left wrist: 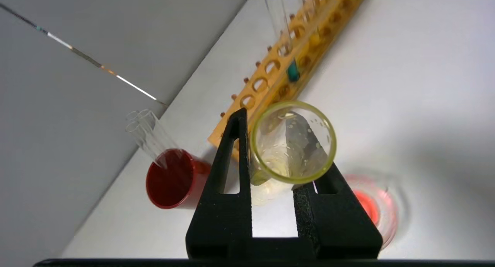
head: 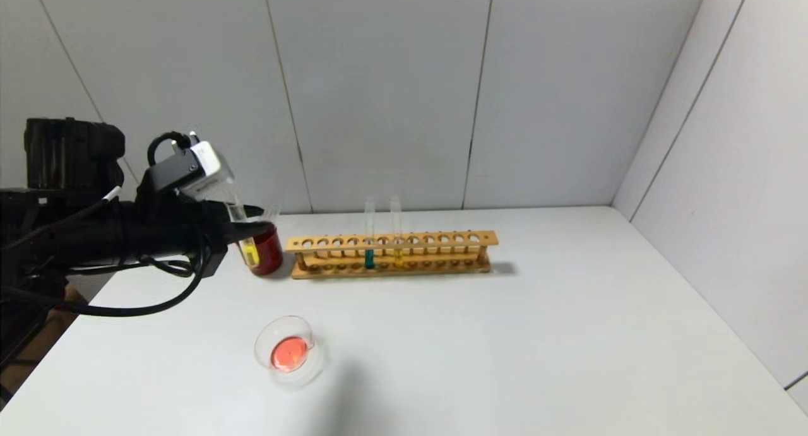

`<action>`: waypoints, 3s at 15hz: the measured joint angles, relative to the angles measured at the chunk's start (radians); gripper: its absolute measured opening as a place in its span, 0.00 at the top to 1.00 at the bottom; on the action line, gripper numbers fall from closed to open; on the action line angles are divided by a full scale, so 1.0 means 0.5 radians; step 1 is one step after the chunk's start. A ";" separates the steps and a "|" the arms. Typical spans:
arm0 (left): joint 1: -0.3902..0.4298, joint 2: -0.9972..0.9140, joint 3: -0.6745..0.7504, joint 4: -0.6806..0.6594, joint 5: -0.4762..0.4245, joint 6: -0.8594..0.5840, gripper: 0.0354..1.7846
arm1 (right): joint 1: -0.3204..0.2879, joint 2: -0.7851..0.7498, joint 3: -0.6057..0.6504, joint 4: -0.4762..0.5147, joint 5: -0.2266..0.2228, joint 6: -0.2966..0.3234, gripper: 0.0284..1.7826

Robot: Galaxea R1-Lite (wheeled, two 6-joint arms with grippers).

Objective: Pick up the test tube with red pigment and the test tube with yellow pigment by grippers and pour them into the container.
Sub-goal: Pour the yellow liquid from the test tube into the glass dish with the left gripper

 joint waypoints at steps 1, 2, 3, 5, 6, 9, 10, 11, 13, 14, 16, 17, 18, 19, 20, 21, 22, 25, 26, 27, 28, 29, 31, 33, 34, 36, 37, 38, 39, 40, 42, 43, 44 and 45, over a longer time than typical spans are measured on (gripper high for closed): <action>0.019 0.007 0.020 0.044 -0.005 0.121 0.82 | 0.000 0.000 0.000 0.000 0.001 0.000 0.02; 0.031 0.011 0.023 0.130 -0.006 0.246 0.82 | 0.000 0.000 0.000 0.000 0.000 0.000 0.02; 0.040 0.014 0.017 0.235 -0.004 0.366 0.82 | 0.000 0.000 0.000 0.000 -0.001 0.000 0.02; 0.063 0.018 -0.034 0.461 0.006 0.632 0.82 | 0.000 0.000 0.000 -0.001 0.001 0.000 0.02; 0.082 0.029 -0.077 0.531 0.011 0.763 0.82 | 0.000 0.000 0.000 0.000 0.000 0.000 0.02; 0.141 0.060 -0.125 0.575 0.022 1.053 0.82 | 0.000 0.000 0.000 0.000 0.000 0.000 0.02; 0.164 0.068 -0.131 0.576 0.041 1.143 0.82 | 0.000 0.000 0.000 -0.001 0.000 0.000 0.02; 0.181 0.077 -0.134 0.578 0.074 1.229 0.82 | 0.000 0.000 0.000 0.000 0.001 0.000 0.02; 0.206 0.110 -0.120 0.571 0.109 1.415 0.82 | 0.000 0.000 0.000 0.000 0.000 0.000 0.02; 0.215 0.132 -0.113 0.560 0.111 1.520 0.82 | 0.000 0.000 0.000 -0.001 0.000 0.000 0.02; 0.229 0.195 -0.103 0.555 0.100 1.727 0.82 | 0.000 0.000 0.000 -0.001 0.001 0.000 0.02; 0.234 0.224 -0.094 0.549 0.090 1.820 0.82 | 0.000 0.000 0.000 -0.001 0.000 0.000 0.02; 0.241 0.252 -0.088 0.525 0.080 1.908 0.82 | 0.000 0.000 0.000 -0.001 0.001 0.000 0.02; 0.246 0.287 -0.084 0.468 0.053 2.002 0.82 | 0.000 0.000 0.000 -0.001 0.000 0.000 0.02; 0.249 0.323 -0.075 0.394 -0.004 2.088 0.82 | 0.000 0.000 0.000 -0.001 0.001 0.000 0.02; 0.249 0.352 -0.064 0.334 -0.055 2.156 0.82 | 0.000 0.000 0.000 -0.001 0.000 0.000 0.02; 0.249 0.375 -0.054 0.292 -0.082 2.207 0.82 | 0.000 0.000 0.000 -0.001 -0.001 0.000 0.02; 0.247 0.409 -0.049 0.188 -0.085 2.276 0.82 | 0.000 0.000 0.000 -0.001 0.001 0.000 0.02; 0.243 0.416 -0.048 0.157 -0.087 2.323 0.82 | 0.000 0.000 0.000 -0.001 0.001 0.000 0.02; 0.241 0.418 -0.041 0.150 -0.091 2.383 0.82 | 0.000 0.000 0.000 0.000 0.000 0.000 0.02; 0.240 0.419 -0.031 0.151 -0.097 2.467 0.82 | 0.000 0.000 0.000 -0.001 0.001 0.000 0.02; 0.238 0.415 -0.024 0.151 -0.106 2.531 0.82 | 0.000 0.000 0.000 -0.001 0.000 0.000 0.02; 0.237 0.405 -0.013 0.149 -0.108 2.587 0.82 | 0.000 0.000 0.000 -0.001 0.000 0.000 0.02; 0.238 0.413 0.007 0.168 -0.107 2.689 0.82 | 0.001 0.000 0.000 0.000 0.000 0.000 0.02; 0.235 0.432 0.014 0.170 -0.103 2.743 0.82 | 0.001 0.000 0.000 0.000 0.000 0.000 0.02; 0.195 0.488 0.011 0.168 -0.092 2.780 0.82 | 0.000 0.000 0.000 -0.001 0.000 0.000 0.02; 0.180 0.520 0.007 0.159 -0.090 2.792 0.82 | 0.000 0.000 0.000 -0.001 0.000 0.000 0.02; 0.169 0.546 0.001 0.153 -0.084 2.821 0.82 | 0.000 0.000 0.000 -0.001 0.001 0.000 0.02; 0.164 0.564 -0.008 0.152 -0.069 2.834 0.82 | 0.000 0.000 0.000 -0.001 0.001 0.001 0.02; 0.161 0.575 -0.019 0.152 -0.030 2.857 0.82 | 0.000 0.000 0.000 -0.001 0.000 0.000 0.02; 0.153 0.590 -0.041 0.159 0.033 2.934 0.82 | 0.000 0.000 0.000 -0.001 0.001 0.000 0.02; 0.153 0.604 -0.046 0.153 0.039 2.943 0.82 | 0.000 0.000 0.000 0.000 0.001 0.000 0.02; 0.151 0.626 -0.054 0.149 0.041 2.951 0.82 | 0.000 0.000 0.000 0.000 0.001 0.000 0.02; 0.141 0.649 -0.074 0.145 0.052 2.972 0.82 | 0.000 0.000 0.000 -0.001 0.001 0.000 0.02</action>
